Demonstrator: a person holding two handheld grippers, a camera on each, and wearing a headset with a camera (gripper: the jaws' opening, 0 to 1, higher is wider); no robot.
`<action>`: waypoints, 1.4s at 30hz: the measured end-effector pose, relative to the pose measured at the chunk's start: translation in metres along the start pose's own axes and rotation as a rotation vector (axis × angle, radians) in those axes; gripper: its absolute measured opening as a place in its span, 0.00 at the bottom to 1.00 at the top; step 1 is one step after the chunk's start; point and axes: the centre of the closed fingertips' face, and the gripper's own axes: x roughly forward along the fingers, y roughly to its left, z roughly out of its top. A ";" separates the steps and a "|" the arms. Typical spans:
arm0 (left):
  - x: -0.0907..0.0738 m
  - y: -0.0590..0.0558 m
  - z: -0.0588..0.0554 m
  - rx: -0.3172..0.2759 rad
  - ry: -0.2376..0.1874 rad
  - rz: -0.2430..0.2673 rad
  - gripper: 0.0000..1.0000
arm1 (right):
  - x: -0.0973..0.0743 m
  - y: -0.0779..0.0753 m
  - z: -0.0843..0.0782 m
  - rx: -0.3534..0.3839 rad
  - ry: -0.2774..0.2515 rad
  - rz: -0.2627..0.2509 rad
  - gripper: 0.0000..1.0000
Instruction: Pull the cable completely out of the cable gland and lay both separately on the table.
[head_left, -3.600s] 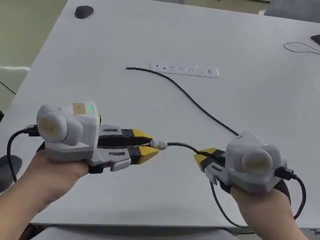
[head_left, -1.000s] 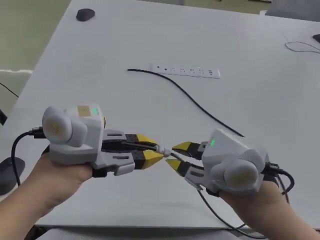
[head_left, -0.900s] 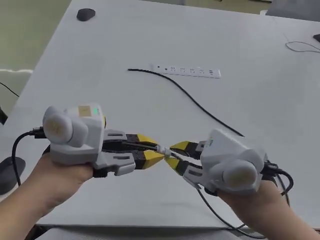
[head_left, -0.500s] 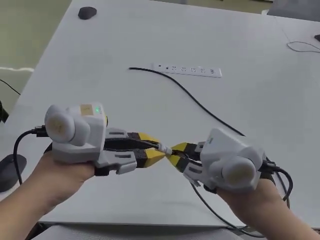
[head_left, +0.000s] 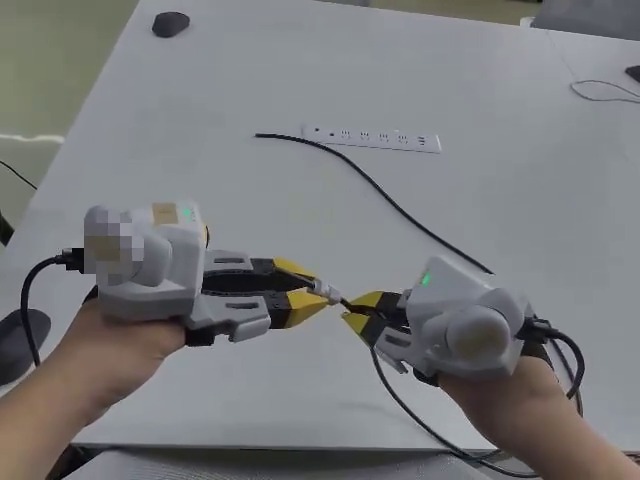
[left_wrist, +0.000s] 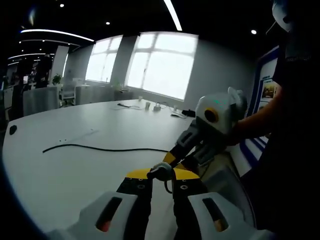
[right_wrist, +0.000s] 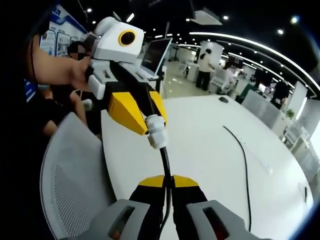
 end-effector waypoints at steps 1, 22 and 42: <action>0.000 0.001 0.001 -0.001 -0.003 0.001 0.15 | 0.000 -0.002 -0.003 0.007 0.004 -0.004 0.00; -0.002 0.009 0.008 -0.032 -0.048 0.036 0.15 | -0.007 -0.025 -0.048 0.129 0.047 -0.063 0.00; 0.002 0.017 -0.006 -0.024 -0.008 0.049 0.15 | -0.009 -0.041 -0.044 0.151 0.043 -0.072 0.00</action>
